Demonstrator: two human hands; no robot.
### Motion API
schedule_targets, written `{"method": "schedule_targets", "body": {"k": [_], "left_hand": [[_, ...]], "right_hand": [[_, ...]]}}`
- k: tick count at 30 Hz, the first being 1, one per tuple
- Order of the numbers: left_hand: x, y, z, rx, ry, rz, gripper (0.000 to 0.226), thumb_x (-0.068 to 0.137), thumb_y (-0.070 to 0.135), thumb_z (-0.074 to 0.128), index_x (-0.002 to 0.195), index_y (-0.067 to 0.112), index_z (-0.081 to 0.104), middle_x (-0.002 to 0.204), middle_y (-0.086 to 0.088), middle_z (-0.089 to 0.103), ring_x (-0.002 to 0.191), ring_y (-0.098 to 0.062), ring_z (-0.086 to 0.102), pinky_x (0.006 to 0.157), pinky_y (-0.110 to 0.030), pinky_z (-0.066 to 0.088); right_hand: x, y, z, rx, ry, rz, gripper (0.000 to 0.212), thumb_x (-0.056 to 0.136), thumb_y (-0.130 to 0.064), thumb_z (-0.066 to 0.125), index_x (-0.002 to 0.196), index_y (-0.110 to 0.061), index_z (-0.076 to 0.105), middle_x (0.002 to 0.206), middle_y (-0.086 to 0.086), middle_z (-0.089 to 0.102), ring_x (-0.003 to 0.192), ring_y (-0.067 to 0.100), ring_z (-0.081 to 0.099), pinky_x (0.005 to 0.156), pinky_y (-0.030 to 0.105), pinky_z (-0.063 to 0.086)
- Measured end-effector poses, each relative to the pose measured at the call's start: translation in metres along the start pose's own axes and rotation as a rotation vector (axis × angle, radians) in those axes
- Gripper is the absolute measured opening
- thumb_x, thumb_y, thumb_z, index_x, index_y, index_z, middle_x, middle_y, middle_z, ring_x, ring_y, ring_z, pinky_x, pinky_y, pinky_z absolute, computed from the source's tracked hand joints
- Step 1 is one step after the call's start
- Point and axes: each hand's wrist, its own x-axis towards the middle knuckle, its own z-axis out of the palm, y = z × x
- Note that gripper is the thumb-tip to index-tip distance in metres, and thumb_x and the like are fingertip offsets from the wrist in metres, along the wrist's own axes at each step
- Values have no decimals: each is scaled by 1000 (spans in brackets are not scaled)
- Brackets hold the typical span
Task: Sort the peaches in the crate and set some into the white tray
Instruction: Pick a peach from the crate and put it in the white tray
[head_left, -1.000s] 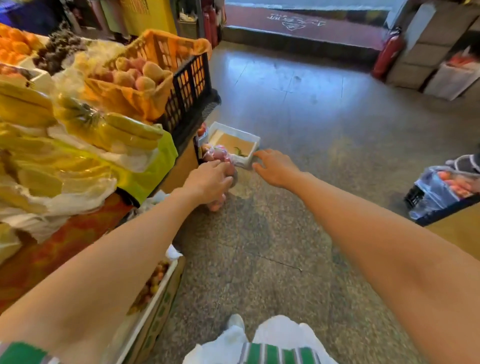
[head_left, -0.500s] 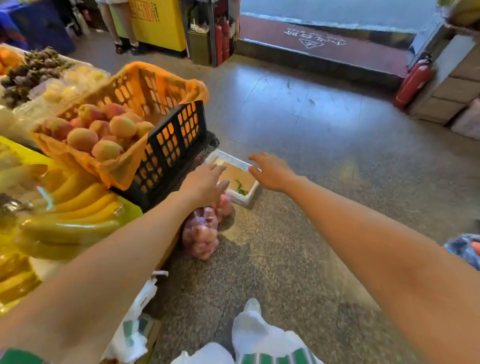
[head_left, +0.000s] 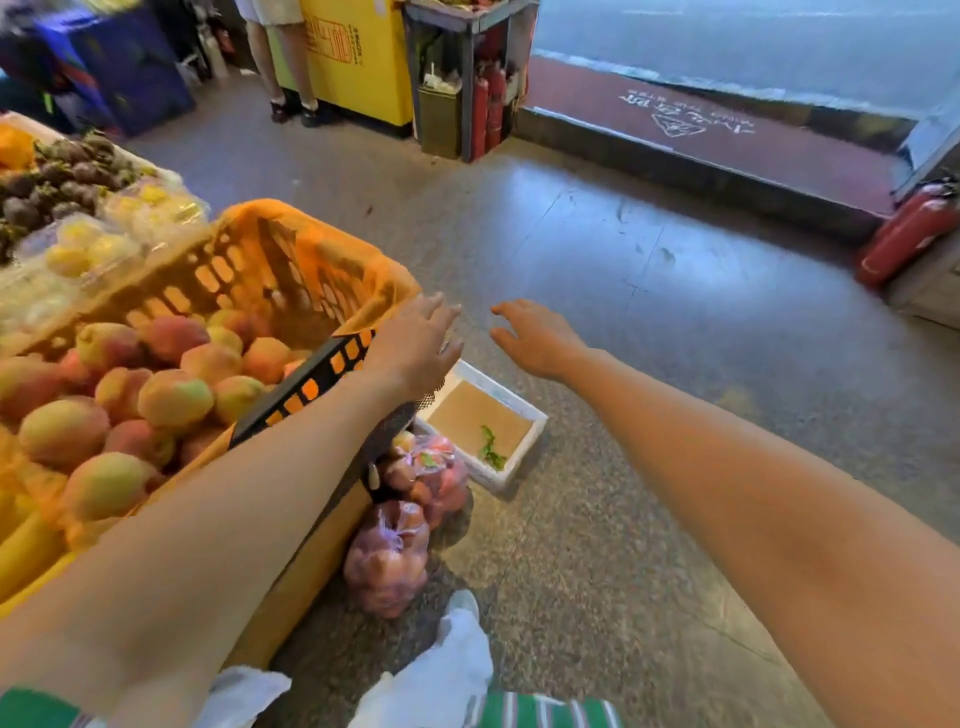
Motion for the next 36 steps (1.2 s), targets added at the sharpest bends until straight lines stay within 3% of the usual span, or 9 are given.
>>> {"method": "schedule_targets", "body": {"k": [7,15,21,23,27,31,36], "left_hand": [[81,-33,-17,63,35,-79,54,99,33,45,149,15,32,158,-14,23,146,-32,18,117,-38,14],[111,-61,-7,72,-20,-396,66,100,39,40,152,6,16,160,-16,12,147,-32,12,118,-38,11],[98,-54,4,-24,54,-576,70,97,36,50,150,2,20,160,-12,15,147,-25,15,118,-34,16],[91,-47,6,-43,100,-649,68,97,36,48,150,4,22,159,-12,18,146,-25,20,116,-36,21],[63,-35,10,-67,125,-840,64,100,38,41,152,7,21,160,-11,18,146,-27,20,118,-38,19],[27,-32,17,-27,126,-894,60,99,40,41,150,12,27,156,-9,29,141,-26,29,116,-41,26],[-4,-29,19,-31,183,-855,57,99,36,44,150,17,28,154,-4,32,142,-21,26,117,-38,22]], "right_hand": [[90,5,-25,9,-14,-95,46,102,-33,37,144,-14,39,147,11,43,134,30,41,108,46,36],[187,-10,-31,25,-93,-343,45,100,-29,41,143,-14,40,146,11,45,134,30,41,109,46,34],[216,-37,-22,51,-257,-660,45,99,-24,46,142,-10,41,144,14,46,132,31,42,108,38,31],[214,-45,-20,50,-275,-754,47,101,-24,44,145,-11,37,149,12,41,135,28,38,107,34,27],[209,-65,-9,22,-281,-898,52,102,-29,40,150,-15,28,158,6,25,144,26,26,117,38,21],[204,-82,7,-104,-255,-927,54,102,-36,37,151,-16,28,157,7,28,145,27,22,118,40,20],[199,-85,20,-230,-201,-927,54,102,-41,31,149,-15,31,154,8,34,146,31,17,116,44,22]]}}
